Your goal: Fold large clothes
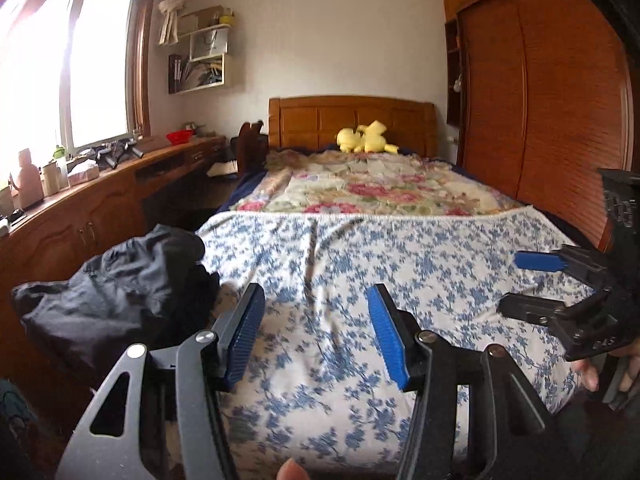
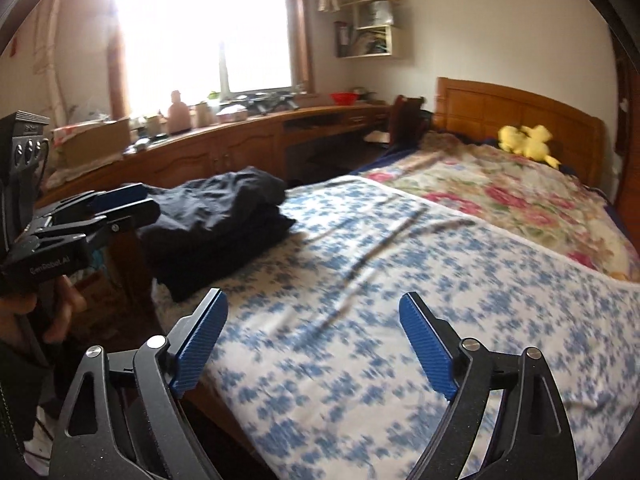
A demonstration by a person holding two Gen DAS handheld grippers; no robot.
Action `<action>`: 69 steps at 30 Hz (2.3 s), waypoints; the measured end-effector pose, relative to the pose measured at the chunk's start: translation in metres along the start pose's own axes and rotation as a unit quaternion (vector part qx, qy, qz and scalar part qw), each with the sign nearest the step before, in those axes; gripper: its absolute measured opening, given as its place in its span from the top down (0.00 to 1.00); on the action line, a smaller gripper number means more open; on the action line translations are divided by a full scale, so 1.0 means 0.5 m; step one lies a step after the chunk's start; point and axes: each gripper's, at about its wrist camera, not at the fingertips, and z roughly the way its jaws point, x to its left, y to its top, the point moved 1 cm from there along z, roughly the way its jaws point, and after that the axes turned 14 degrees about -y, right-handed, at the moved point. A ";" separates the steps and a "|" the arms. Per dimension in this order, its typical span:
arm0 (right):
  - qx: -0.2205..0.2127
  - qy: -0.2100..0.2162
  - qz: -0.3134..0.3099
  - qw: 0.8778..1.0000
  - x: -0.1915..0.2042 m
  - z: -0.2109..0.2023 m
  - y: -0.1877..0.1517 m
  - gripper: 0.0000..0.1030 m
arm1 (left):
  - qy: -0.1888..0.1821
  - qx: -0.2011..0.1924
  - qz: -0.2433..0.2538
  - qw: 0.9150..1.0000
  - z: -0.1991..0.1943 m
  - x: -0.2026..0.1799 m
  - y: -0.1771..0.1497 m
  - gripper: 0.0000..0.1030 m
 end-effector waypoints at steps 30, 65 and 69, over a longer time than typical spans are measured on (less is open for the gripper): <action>0.003 -0.196 0.144 0.970 -0.249 -0.247 -0.233 0.12 | -0.103 0.035 0.006 0.994 0.084 -0.247 -0.068 0.48; -0.082 -0.241 0.146 0.956 -0.214 -0.383 -0.170 0.12 | -0.093 -0.029 0.029 0.995 -0.034 -0.279 -0.014 0.48; -0.081 -0.240 0.146 0.956 -0.215 -0.383 -0.171 0.12 | -0.092 -0.029 0.028 0.995 -0.036 -0.280 -0.014 0.48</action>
